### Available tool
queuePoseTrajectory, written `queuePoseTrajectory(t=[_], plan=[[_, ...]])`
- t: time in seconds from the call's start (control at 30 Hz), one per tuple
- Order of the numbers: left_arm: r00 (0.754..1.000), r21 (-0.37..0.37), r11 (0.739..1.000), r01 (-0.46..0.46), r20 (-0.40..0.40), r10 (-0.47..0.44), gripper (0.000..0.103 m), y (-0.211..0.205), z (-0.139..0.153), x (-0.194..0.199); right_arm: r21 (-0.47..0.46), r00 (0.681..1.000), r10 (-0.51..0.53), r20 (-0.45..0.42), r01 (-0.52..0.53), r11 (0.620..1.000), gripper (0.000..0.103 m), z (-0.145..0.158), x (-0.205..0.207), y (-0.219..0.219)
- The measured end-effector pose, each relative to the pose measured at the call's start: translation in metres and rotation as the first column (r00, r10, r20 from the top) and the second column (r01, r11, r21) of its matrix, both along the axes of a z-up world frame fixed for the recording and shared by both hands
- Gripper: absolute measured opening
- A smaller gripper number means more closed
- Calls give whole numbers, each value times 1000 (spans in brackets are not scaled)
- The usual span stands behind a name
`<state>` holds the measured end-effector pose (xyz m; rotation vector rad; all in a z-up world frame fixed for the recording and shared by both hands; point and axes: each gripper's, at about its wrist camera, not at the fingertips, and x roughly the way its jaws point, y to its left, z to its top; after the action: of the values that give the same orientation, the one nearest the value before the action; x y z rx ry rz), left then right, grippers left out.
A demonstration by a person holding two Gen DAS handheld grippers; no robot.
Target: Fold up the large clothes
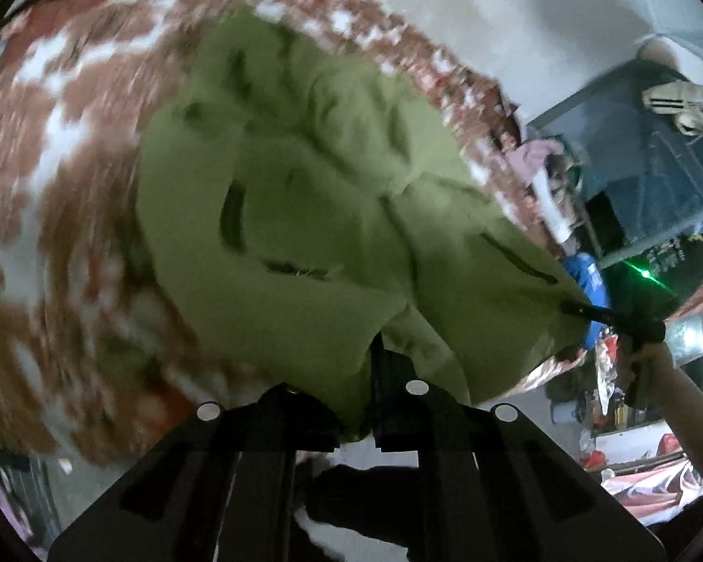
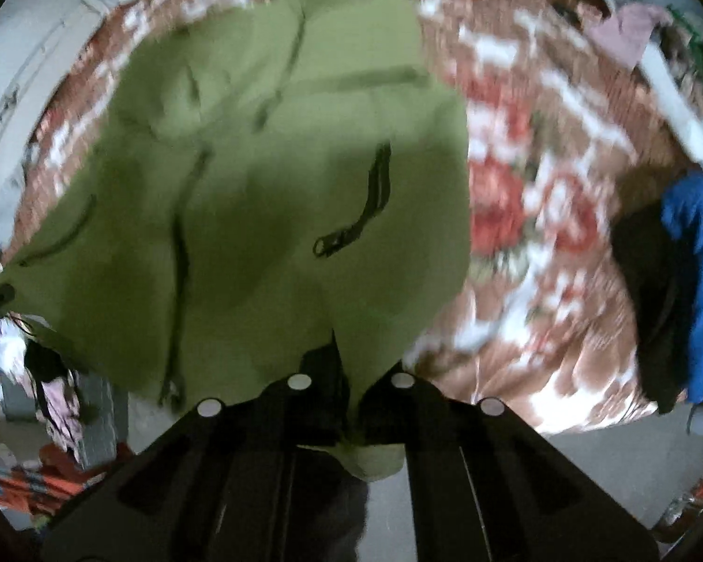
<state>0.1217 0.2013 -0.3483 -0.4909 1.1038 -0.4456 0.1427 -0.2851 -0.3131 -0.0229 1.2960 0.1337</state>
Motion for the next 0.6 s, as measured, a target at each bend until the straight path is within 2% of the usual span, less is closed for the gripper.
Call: queuePoseTrajectory(t=[0.1,0.2,0.33,0.5,0.6], plan=[[999,4,1000,16,49,-16,8,1,24,28,7,998,13,67,-14,1000,5,36,23,13],[995,34,999,37,90,-40,8,2,47,70,9,995,42,90,-43,999,5,51,49,17],[990,86,995,49,128,-60,8,-4,60,130,58,990,83,112,-89,994,5,46,107,16],[993,124,992,-6,120,-9,7,-9,66,196,119,985,95,143,-112,987,5,41,192,7],[988,140,989,-38,155,16,8,-13,73,237,97,980,132,146,-147,984,5,40,241,6]])
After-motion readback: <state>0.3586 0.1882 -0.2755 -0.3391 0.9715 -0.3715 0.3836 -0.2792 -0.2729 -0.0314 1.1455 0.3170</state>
